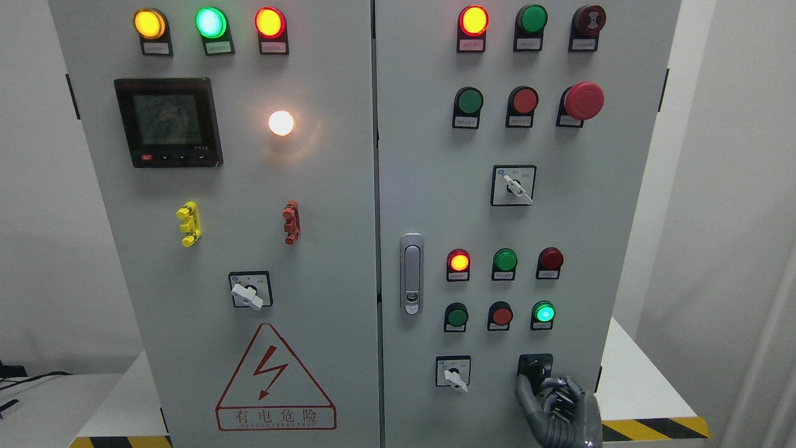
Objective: Trip black knob to open circuit
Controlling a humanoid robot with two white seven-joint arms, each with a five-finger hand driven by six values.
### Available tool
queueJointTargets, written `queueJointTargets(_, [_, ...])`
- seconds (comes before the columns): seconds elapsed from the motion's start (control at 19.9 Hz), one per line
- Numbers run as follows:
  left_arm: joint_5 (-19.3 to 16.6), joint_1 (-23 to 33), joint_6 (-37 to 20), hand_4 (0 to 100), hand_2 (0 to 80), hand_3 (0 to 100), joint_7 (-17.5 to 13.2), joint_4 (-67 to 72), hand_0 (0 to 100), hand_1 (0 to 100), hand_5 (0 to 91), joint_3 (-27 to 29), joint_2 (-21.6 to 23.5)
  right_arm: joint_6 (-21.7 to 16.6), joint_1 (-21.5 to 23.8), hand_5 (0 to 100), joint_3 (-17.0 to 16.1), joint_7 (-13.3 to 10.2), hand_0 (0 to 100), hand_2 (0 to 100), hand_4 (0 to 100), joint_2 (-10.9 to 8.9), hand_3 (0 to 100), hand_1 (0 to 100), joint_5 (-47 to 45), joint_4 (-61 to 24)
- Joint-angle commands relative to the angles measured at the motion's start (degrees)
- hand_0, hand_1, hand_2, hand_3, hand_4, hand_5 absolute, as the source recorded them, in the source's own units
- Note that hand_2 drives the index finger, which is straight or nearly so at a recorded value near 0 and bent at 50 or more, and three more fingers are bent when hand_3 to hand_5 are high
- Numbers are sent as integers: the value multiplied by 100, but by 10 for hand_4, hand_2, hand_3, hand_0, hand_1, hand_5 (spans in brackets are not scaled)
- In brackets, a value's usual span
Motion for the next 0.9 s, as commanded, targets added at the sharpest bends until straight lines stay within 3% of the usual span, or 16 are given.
queueJointTargets(0.0, [-176, 0, 2, 0, 0, 0, -5, 6, 120, 389, 0, 0, -6, -9, -13, 998, 16, -2, 224, 635, 959, 1, 1000, 770, 140, -41])
queueJointTargets(0.85, [-176, 0, 2, 0, 0, 0, -5, -3, 120, 389, 0, 0, 2, 167, -4, 998, 60, -2, 183, 645, 960, 1, 1000, 761, 210, -50])
